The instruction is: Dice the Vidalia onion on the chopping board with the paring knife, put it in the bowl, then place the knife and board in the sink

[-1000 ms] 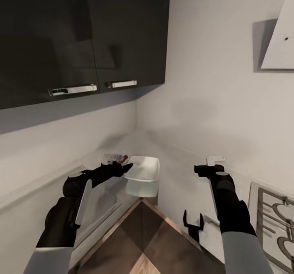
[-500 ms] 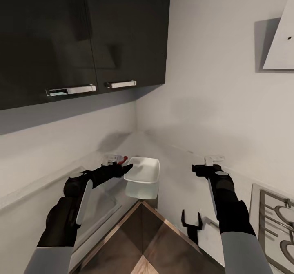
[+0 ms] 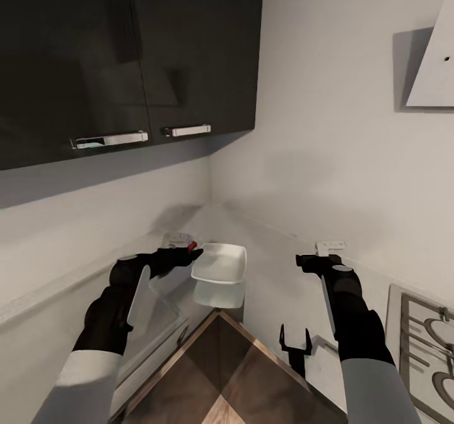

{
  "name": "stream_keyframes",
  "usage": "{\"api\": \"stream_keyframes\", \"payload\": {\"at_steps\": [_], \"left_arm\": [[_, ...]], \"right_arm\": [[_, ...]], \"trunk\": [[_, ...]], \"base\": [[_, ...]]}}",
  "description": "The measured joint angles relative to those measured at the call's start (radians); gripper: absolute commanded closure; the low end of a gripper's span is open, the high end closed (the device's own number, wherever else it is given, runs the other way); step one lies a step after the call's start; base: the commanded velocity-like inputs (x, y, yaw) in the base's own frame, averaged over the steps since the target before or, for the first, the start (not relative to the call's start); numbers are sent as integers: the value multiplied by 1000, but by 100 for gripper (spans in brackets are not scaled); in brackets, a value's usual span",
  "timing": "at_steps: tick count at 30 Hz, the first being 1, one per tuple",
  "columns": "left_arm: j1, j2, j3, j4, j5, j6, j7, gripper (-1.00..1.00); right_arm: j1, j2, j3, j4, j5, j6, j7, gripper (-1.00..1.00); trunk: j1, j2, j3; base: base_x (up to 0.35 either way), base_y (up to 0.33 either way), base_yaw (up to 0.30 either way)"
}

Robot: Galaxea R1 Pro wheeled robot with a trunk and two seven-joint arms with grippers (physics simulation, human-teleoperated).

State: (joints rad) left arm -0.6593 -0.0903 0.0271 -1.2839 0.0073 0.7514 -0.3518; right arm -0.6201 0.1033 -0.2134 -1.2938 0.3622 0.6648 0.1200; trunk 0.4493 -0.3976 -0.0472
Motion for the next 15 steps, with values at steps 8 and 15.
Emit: {"api": "stream_keyframes", "payload": {"at_steps": [8, 15], "left_arm": [[-185, 0, 4, 238, 1, 9, 15, -100], [-293, 0, 6, 449, 1, 8, 16, -100]], "right_arm": [[0, 0, 40, 0, 0, 0, -1, -100], [0, 0, 48, 0, 0, -1, -1, -100]], "trunk": [[0, 0, 0], [0, 0, 0]], "base": [[0, 0, 0], [0, 0, 0]]}}
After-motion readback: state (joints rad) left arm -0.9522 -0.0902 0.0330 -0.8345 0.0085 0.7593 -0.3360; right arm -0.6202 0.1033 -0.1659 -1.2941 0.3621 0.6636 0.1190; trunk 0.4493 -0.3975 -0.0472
